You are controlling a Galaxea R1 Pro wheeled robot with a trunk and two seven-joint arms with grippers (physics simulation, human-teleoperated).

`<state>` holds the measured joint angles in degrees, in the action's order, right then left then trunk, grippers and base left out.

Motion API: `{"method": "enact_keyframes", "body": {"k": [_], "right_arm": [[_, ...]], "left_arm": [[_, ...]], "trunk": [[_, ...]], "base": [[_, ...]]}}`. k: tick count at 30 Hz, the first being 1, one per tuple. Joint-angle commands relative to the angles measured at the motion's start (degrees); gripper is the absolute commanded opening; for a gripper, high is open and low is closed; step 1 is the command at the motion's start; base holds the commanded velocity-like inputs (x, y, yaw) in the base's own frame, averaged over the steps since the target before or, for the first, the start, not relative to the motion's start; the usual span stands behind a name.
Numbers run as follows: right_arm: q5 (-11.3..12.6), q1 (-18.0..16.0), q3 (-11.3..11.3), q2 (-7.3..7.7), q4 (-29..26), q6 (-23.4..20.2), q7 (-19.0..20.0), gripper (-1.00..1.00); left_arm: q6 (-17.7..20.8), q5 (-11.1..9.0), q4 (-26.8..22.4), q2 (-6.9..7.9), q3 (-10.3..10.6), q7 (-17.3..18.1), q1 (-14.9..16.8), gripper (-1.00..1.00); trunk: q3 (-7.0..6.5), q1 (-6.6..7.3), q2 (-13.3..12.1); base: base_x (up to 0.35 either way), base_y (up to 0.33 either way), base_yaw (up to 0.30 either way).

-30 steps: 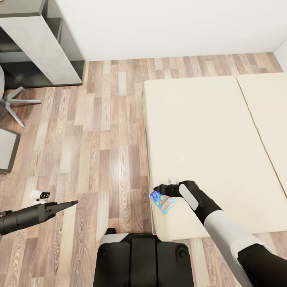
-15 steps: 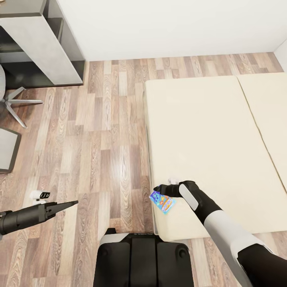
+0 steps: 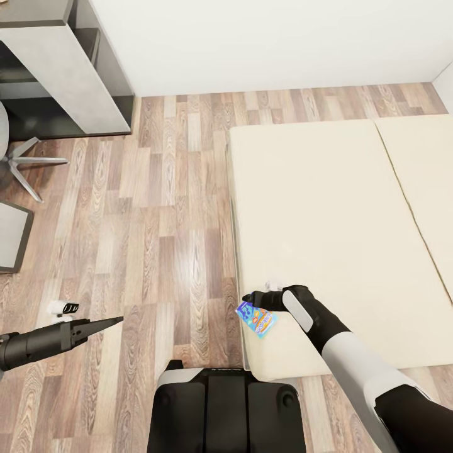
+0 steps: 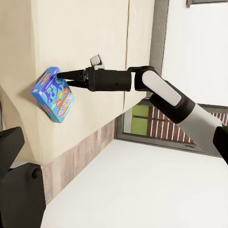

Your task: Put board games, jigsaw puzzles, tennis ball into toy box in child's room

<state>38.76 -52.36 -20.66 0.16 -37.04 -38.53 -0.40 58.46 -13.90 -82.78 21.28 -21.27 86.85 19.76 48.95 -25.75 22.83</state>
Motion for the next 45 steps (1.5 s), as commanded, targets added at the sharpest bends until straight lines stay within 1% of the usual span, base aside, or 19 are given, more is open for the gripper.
{"method": "enact_keyframes", "body": {"k": [1,14,36,45], "right_arm": [[0.0,-0.02,-0.09,0.02,-0.05,-0.18,-0.04,1.0],[0.08,-0.02,-0.09,0.02,-0.05,-0.15,-0.06,1.0],[0.02,-0.02,-0.02,0.1,-0.25,-0.09,-0.1,1.0],[0.14,-0.03,0.34,0.29,-0.28,-0.05,-0.03,1.0]], "left_arm": [[0.61,0.01,-0.01,0.01,0.0,0.19,0.01,1.0],[0.61,0.01,-0.01,0.03,-0.04,0.22,0.01,1.0],[0.61,0.01,-0.01,0.04,-0.04,0.17,0.01,1.0],[0.6,0.01,-0.01,0.07,-0.08,0.19,0.01,1.0]], "trunk": [[0.06,-0.03,0.09],[0.06,-0.03,0.09],[0.06,-0.03,0.09],[0.06,-0.03,0.09]], "base": [[0.0,0.0,0.0],[0.0,0.049,0.0],[0.0,0.001,0.0],[0.0,0.0,0.0]]}}
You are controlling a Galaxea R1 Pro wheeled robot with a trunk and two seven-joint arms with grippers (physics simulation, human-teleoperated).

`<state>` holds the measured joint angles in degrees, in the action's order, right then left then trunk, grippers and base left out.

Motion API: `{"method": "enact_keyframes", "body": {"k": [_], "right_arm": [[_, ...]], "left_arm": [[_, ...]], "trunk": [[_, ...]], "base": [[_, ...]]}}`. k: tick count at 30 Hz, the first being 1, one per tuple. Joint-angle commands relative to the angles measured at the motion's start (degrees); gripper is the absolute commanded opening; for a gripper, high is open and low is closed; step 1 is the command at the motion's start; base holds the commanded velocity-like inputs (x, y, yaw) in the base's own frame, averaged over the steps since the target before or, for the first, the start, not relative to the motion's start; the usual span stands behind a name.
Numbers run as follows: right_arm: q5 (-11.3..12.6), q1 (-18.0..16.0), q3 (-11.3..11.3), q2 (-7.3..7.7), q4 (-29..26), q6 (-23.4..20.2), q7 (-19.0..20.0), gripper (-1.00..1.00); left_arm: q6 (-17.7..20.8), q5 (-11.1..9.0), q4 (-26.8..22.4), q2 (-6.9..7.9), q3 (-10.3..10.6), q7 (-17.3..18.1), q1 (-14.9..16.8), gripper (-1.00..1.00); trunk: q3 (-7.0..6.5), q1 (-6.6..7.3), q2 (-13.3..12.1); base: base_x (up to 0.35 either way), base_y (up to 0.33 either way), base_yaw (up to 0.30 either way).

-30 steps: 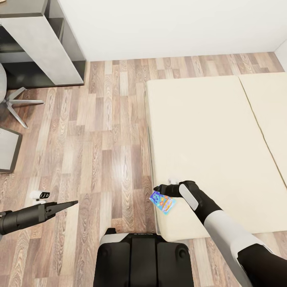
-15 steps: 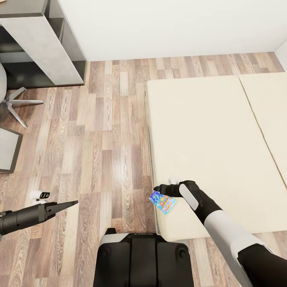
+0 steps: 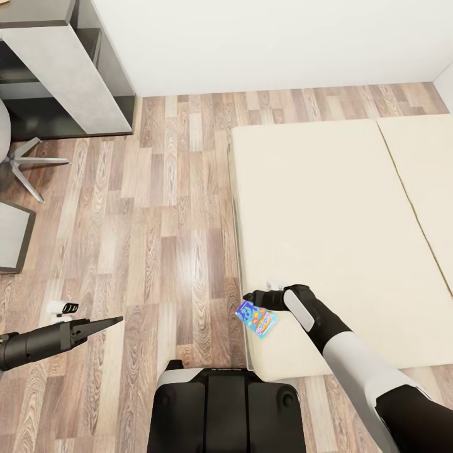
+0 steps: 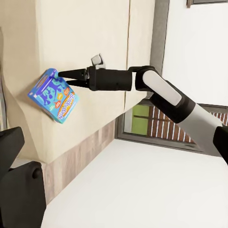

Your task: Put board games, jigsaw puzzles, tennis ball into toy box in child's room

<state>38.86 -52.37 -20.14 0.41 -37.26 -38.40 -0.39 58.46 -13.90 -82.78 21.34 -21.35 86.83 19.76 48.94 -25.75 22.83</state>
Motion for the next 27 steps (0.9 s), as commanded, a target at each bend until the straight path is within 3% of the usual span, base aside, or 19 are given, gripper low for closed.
{"method": "enact_keyframes", "body": {"k": [1,9,27], "right_arm": [[0.04,-0.02,-0.15,0.06,-0.06,-0.18,-0.04,1.0],[0.26,-0.04,-0.03,0.05,-0.31,-0.18,-0.07,1.0],[0.26,-0.03,-0.01,0.12,-0.35,-0.18,-0.1,1.0]], "left_arm": [[0.61,0.01,-0.01,0.01,0.0,0.2,0.01,1.0],[0.61,0.01,0.12,0.88,0.07,0.19,0.01,1.0],[0.61,0.01,0.16,1.07,0.08,0.18,0.01,1.0]], "trunk": [[0.06,-0.03,0.09],[0.06,-0.03,0.09],[0.06,-0.03,0.09]], "base": [[0.0,0.0,0.0],[0.0,0.0,0.0],[0.0,0.0,0.0]]}}
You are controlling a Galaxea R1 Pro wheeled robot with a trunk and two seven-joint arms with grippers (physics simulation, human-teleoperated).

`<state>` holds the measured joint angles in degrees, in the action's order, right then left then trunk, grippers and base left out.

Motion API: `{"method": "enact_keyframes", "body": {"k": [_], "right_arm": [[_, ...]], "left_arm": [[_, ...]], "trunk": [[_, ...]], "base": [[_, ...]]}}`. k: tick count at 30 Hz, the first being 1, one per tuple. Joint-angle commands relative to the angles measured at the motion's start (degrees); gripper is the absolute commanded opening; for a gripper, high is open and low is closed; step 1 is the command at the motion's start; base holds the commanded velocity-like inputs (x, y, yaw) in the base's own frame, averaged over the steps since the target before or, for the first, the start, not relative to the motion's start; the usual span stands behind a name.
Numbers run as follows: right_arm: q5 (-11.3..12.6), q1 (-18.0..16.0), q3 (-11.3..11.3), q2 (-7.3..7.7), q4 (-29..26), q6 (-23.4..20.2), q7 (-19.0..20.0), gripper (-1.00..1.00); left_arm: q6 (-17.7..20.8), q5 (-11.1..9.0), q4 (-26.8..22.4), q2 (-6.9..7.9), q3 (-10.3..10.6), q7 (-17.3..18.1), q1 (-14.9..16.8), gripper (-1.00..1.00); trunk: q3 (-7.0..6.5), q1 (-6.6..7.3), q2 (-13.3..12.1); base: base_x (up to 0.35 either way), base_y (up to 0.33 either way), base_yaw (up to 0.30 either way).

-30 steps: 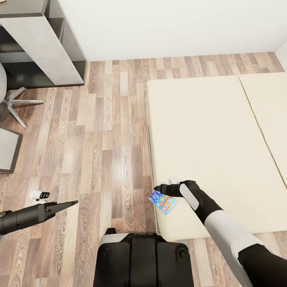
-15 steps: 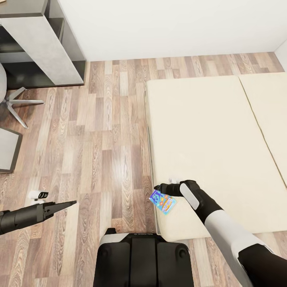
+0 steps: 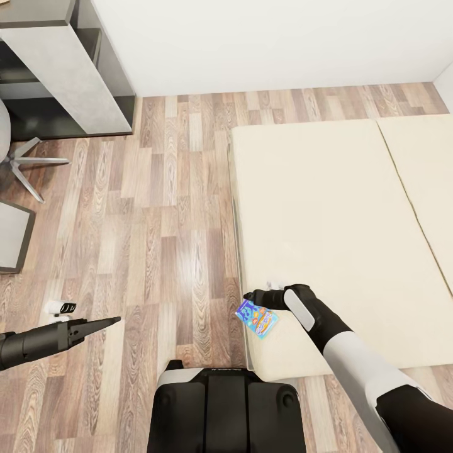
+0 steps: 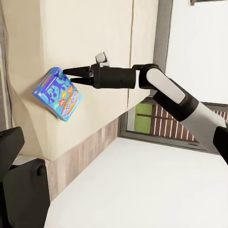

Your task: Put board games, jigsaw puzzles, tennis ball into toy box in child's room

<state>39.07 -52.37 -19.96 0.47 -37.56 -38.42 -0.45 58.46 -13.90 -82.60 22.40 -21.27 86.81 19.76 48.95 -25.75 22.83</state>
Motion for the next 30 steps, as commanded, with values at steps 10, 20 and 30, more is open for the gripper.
{"method": "enact_keyframes", "body": {"k": [10,20,30], "right_arm": [[0.34,0.02,-0.1,0.74,-0.61,-0.1,0.03,1.0],[0.47,0.73,-0.06,1.13,-7.4,-0.52,-0.06,1.0],[0.53,0.77,-0.08,2.09,-13.02,-2.51,-0.08,1.0]], "left_arm": [[0.61,0.01,-0.01,0.01,0.0,0.2,0.01,1.0],[0.61,0.01,0.04,0.01,0.0,0.2,0.01,1.0],[0.61,0.01,0.07,0.01,0.0,0.2,0.01,1.0]], "trunk": [[0.06,-0.03,0.09],[-0.07,-0.03,0.09],[-0.74,-0.03,0.09]], "base": [[0.0,0.0,0.0],[0.0,0.0,0.0],[0.0,0.0,0.0]]}}
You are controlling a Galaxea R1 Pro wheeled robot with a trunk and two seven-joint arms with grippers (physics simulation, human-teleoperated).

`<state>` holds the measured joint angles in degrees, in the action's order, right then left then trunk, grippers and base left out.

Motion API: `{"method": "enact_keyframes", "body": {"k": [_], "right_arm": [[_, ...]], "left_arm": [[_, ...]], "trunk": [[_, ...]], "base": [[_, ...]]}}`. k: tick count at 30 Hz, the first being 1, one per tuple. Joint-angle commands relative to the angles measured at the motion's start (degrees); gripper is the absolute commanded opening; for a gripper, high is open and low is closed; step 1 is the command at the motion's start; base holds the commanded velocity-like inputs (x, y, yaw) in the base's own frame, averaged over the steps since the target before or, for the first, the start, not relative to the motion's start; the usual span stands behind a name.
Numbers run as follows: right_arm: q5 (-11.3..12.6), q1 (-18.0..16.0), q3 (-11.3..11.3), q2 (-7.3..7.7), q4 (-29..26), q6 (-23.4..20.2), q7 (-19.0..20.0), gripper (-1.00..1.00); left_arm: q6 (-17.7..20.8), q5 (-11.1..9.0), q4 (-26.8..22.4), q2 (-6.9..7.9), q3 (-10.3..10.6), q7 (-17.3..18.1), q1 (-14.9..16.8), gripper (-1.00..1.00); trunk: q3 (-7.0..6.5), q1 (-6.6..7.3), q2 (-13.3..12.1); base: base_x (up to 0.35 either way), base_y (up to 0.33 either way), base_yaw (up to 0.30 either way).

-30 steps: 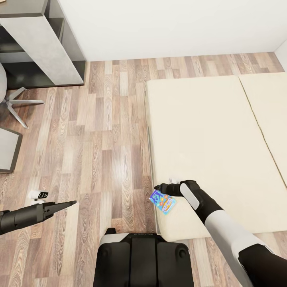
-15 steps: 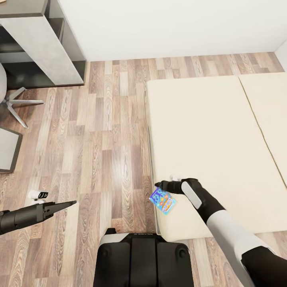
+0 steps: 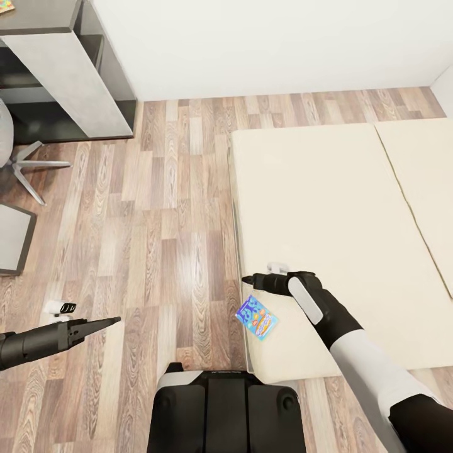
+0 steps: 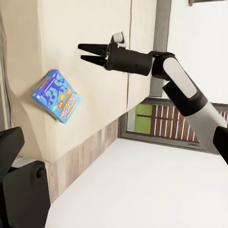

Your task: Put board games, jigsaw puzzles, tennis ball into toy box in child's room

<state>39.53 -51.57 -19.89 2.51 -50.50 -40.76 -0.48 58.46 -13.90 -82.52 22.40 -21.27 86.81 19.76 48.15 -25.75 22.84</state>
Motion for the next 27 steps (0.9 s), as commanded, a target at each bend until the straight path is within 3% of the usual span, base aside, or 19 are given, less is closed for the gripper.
{"method": "enact_keyframes", "body": {"k": [1,6,18,22,27], "right_arm": [[0.07,-0.05,-0.15,0.29,-0.63,-0.22,-0.05,1.0],[0.28,-0.1,-0.15,1.63,-3.6,-0.78,-0.05,1.0],[0.84,0.06,-0.15,1.98,-5.89,-1.08,-0.05,1.0],[1.08,1.19,-0.11,2.34,-9.28,-1.14,0.0,1.0],[2.6,5.57,-0.09,4.04,-18.61,-1.29,0.03,1.0]], "left_arm": [[0.61,0.02,0.0,0.01,0.0,0.2,0.01,1.0],[0.61,0.02,0.06,0.01,-0.01,0.2,0.01,1.0],[0.61,0.02,0.07,0.17,-0.07,0.2,0.01,1.0],[0.61,0.02,0.07,0.18,-0.07,0.2,0.01,1.0],[0.61,0.02,0.13,0.19,-0.08,0.2,0.01,1.0]], "trunk": [[-0.03,-0.04,0.08],[-0.47,-0.04,0.08],[-1.55,-0.04,0.08],[-1.92,-0.04,0.08],[-2.37,-0.04,0.08]], "base": [[0.0,0.0,0.0],[0.0,0.0,0.0],[0.0,0.0,0.0],[0.0,0.0,0.0],[0.0,0.0,0.0]]}}
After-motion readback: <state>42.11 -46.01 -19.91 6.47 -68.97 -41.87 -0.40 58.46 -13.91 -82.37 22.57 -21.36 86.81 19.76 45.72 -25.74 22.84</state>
